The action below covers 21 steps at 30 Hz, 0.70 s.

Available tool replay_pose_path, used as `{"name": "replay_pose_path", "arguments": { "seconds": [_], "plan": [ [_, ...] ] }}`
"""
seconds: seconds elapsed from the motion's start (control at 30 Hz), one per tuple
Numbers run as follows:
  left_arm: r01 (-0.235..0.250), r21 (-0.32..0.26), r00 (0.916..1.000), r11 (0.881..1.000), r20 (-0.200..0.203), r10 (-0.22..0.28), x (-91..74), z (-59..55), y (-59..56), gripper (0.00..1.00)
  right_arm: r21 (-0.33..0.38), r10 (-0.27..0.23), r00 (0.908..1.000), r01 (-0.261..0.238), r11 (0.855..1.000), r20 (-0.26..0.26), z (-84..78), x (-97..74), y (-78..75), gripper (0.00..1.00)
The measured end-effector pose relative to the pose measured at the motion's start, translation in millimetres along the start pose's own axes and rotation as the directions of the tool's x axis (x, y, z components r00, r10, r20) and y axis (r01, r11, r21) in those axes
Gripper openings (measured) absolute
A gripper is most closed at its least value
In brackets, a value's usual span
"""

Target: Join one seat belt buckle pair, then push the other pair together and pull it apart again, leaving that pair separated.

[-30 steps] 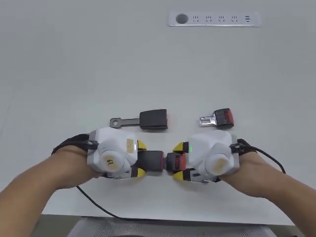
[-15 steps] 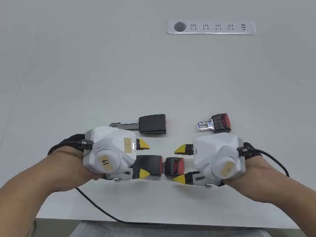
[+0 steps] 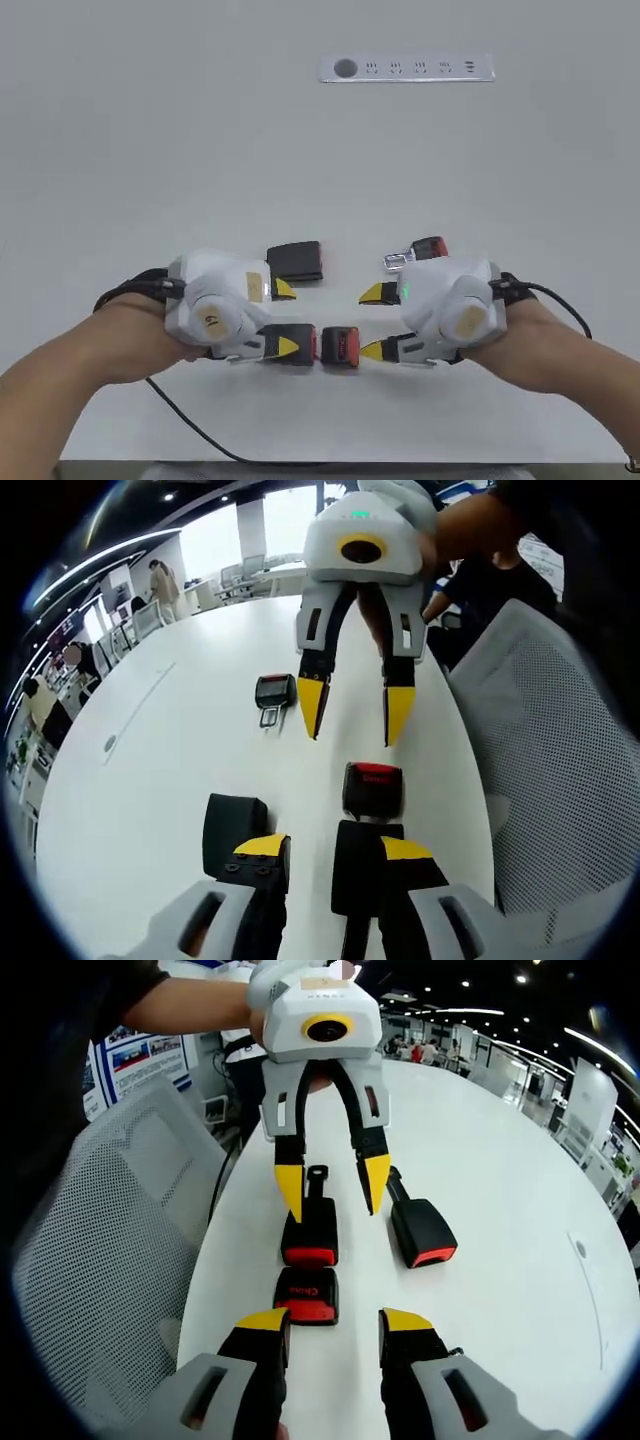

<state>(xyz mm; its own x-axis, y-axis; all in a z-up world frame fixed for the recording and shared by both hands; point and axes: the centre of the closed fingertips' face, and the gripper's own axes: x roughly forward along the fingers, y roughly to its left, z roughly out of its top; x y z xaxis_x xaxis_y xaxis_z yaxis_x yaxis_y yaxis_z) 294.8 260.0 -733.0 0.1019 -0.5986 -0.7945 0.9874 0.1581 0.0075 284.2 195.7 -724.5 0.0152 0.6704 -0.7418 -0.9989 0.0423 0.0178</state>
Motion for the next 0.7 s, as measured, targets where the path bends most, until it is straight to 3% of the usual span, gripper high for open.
{"name": "replay_pose_path", "arguments": {
  "seconds": [0.1, 0.37, 0.57, 0.7],
  "plan": [
    [-0.008, -0.006, 1.0000, 1.000, 0.005, 0.008, 1.7, -0.7, 9.5, 0.35, -0.001, -0.009, 0.9999, 0.009, 1.000, -0.012, -5.9, -4.5, -7.0, 0.32],
    [-0.013, -0.016, 0.9998, 1.000, 0.017, 0.013, 4.6, 6.5, 19.0, 0.36, 0.026, -0.040, 0.9988, 0.041, 0.999, -0.027, -22.7, -15.5, -24.9, 0.31],
    [-0.017, -0.013, 0.9998, 1.000, 0.012, 0.017, 5.8, 10.1, 26.5, 0.35, 0.028, -0.043, 0.9982, 0.044, 0.999, -0.042, -33.3, -19.7, -29.9, 0.29],
    [-0.027, -0.018, 0.9995, 0.999, 0.018, 0.027, 5.8, 11.9, 36.6, 0.35, 0.028, -0.053, 0.9975, 0.054, 0.998, -0.047, -39.6, -23.6, -36.9, 0.30]
  ]
}}
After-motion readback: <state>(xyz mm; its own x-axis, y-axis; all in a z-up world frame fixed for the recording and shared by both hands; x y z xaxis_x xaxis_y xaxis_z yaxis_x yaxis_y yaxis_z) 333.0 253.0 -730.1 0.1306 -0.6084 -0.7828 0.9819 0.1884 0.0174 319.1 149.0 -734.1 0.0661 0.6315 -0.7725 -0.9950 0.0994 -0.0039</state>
